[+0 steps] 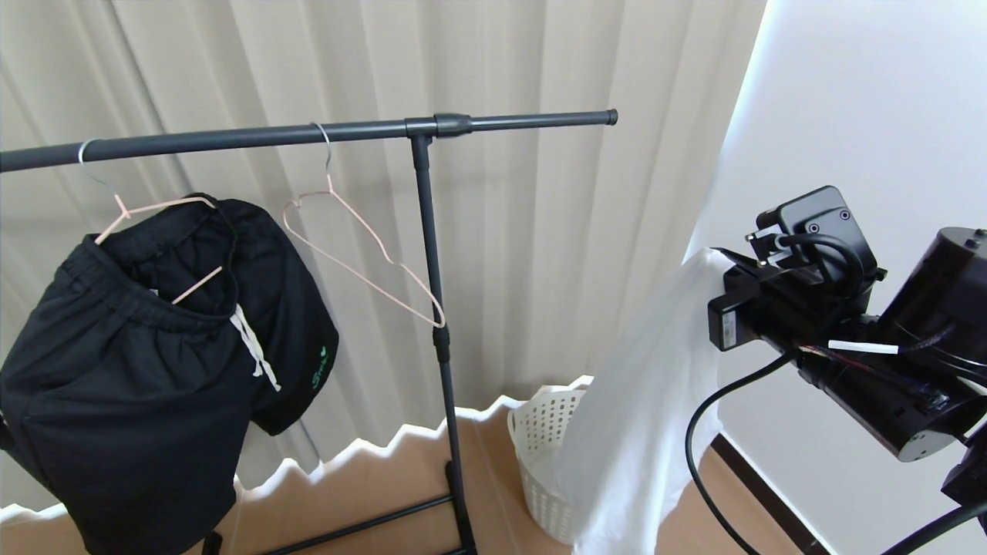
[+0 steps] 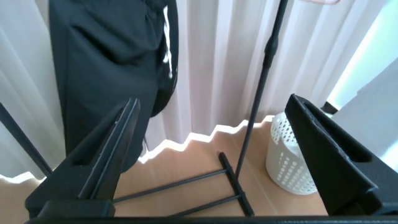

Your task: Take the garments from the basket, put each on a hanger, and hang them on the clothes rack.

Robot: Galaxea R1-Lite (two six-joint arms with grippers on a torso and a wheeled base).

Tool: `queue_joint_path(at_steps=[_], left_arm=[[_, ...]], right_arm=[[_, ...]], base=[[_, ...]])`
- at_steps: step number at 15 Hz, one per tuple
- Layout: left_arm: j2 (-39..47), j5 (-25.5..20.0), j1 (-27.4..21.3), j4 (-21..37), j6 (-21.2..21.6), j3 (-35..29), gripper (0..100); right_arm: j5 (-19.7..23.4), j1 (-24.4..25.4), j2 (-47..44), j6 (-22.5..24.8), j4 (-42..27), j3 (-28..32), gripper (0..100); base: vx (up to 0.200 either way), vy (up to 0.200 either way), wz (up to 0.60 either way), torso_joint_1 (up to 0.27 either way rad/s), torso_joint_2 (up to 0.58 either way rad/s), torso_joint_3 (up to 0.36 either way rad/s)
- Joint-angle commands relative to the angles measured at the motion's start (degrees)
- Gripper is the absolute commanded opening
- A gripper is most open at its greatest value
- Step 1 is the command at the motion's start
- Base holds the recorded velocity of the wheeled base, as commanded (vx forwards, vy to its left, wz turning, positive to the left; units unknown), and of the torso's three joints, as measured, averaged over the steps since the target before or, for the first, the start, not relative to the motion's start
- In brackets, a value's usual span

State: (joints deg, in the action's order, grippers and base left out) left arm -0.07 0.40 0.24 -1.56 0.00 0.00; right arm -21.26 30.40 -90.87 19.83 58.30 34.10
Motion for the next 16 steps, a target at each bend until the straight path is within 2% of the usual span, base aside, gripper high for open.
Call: queue_joint_path(at_steps=[1, 7, 16], left_arm=[[0.1, 0.0, 0.0, -0.1, 0.0, 0.0, 100], [0.1, 0.1, 0.0, -0.1, 0.0, 0.0, 100], [0.1, 0.0, 0.0, -0.1, 0.1, 0.0, 100]], right_arm=[[0.0, 0.0, -0.1, 0.0, 0.0, -0.2, 0], [0.0, 0.0, -0.2, 0.0, 0.0, -0.2, 0], [0.3, 0.0, 0.6, 0.2, 0.0, -1.8, 0]], base=[[0.0, 0.0, 0.0, 0.237, -0.58, -0.222], [0.0, 0.0, 0.0, 0.224, -0.52, -0.279], [0.0, 0.0, 0.0, 0.155, -0.34, -0.188]])
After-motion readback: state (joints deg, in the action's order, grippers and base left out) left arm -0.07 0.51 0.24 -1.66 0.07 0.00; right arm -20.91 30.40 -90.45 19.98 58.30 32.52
